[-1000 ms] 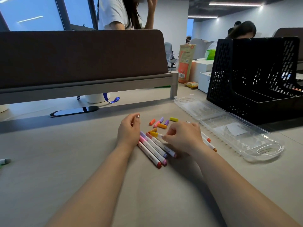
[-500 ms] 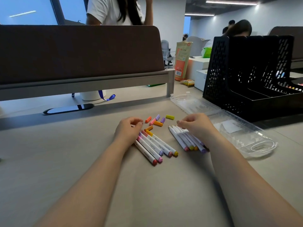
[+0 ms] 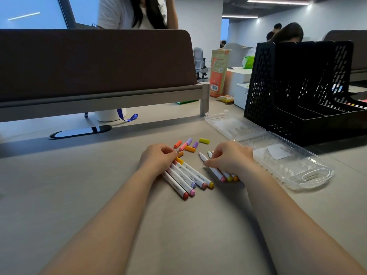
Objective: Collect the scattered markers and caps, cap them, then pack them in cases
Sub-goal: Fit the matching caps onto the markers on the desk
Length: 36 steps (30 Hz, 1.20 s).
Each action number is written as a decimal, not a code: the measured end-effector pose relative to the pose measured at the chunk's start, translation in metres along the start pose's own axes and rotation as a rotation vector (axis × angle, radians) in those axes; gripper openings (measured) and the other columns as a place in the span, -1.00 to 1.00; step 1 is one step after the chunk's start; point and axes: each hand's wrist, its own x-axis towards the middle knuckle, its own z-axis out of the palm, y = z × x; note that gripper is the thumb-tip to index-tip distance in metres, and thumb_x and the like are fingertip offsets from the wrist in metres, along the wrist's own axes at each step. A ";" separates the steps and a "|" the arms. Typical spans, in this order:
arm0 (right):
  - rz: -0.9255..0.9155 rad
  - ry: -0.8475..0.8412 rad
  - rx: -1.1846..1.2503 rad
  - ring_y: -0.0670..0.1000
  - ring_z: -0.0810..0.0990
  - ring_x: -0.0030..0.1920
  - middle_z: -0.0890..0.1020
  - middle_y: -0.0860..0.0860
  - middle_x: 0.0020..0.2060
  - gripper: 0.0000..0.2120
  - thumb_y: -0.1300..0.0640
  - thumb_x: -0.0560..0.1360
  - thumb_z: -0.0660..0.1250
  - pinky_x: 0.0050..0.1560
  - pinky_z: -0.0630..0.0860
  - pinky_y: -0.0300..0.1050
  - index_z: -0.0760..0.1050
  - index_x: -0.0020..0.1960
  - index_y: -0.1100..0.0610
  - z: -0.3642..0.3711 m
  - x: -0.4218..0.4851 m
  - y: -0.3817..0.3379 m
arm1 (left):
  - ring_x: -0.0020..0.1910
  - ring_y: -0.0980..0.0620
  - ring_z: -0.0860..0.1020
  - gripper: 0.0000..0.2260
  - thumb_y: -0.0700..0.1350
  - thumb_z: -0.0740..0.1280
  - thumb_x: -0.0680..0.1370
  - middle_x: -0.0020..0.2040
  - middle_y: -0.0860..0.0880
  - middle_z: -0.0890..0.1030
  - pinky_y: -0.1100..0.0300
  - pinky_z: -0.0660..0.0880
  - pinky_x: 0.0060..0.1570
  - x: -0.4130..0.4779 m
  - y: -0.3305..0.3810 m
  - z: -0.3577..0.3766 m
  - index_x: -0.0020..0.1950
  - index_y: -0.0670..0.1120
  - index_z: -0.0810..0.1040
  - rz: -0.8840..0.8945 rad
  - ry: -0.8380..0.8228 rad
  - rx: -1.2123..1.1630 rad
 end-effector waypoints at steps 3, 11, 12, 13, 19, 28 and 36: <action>-0.041 0.026 -0.070 0.00 0.49 -0.05 0.60 -0.09 -0.22 -0.76 -0.19 0.42 0.35 0.02 0.22 -0.04 0.58 -0.15 -0.03 0.003 -0.002 -0.007 | -0.09 0.05 0.57 -0.84 0.06 0.32 0.52 -0.09 0.05 0.63 0.03 0.56 0.04 0.002 -0.001 0.000 0.02 0.05 0.61 -0.012 0.044 -0.017; -0.024 0.182 0.232 -0.01 0.55 -0.20 0.62 -0.06 -0.31 -0.76 -0.14 0.50 0.25 0.10 0.37 -0.01 0.50 -0.25 -0.03 0.004 -0.003 -0.012 | -0.01 0.05 0.52 -0.83 -0.11 0.27 0.58 0.10 -0.01 0.58 0.13 0.53 0.02 0.007 -0.001 -0.002 0.13 -0.02 0.58 0.001 0.138 -0.139; -0.019 0.211 0.266 0.00 0.56 -0.19 0.62 -0.06 -0.29 -0.76 -0.14 0.51 0.24 0.10 0.40 0.00 0.51 -0.21 -0.02 0.005 -0.001 -0.011 | -0.01 0.06 0.52 -0.84 -0.11 0.28 0.57 0.11 -0.01 0.59 0.14 0.51 0.01 0.010 0.000 -0.001 0.12 -0.02 0.59 0.013 0.139 -0.139; -0.017 0.237 0.288 0.01 0.57 -0.18 0.63 -0.06 -0.26 -0.75 -0.15 0.51 0.24 0.10 0.42 0.01 0.53 -0.16 0.00 0.006 0.000 -0.010 | -0.02 0.07 0.52 -0.84 -0.10 0.29 0.57 0.11 -0.01 0.59 0.16 0.50 -0.02 0.012 0.002 0.000 0.11 -0.02 0.59 0.028 0.136 -0.125; -0.058 0.301 0.335 -0.01 0.54 -0.15 0.62 -0.07 -0.21 -0.77 -0.14 0.53 0.25 0.12 0.39 0.00 0.53 -0.08 0.01 0.012 0.003 -0.009 | -0.24 0.12 0.59 -0.86 0.07 0.33 0.51 -0.17 0.10 0.63 0.21 0.52 -0.29 0.026 0.029 0.005 0.00 0.07 0.60 0.054 0.061 0.276; -0.006 0.156 0.857 -0.02 0.63 -0.11 0.69 -0.05 -0.18 -0.89 -0.01 0.54 0.32 -0.14 0.57 -0.06 0.56 -0.12 -0.01 0.008 0.004 -0.009 | -0.09 -0.04 0.55 -0.68 0.21 0.36 0.46 -0.09 -0.05 0.60 0.15 0.44 -0.27 0.033 0.040 0.018 0.03 0.01 0.63 0.028 0.045 0.527; 0.071 0.077 1.152 -0.21 0.56 -0.40 0.69 0.06 -0.19 -0.86 0.10 0.54 0.34 -0.35 0.47 -0.38 0.60 -0.07 0.16 -0.005 -0.004 -0.011 | -0.18 0.16 0.53 -0.82 -0.02 0.31 0.56 0.02 0.01 0.59 0.38 0.40 -0.37 -0.008 0.035 -0.010 0.12 -0.05 0.55 0.196 0.020 -0.086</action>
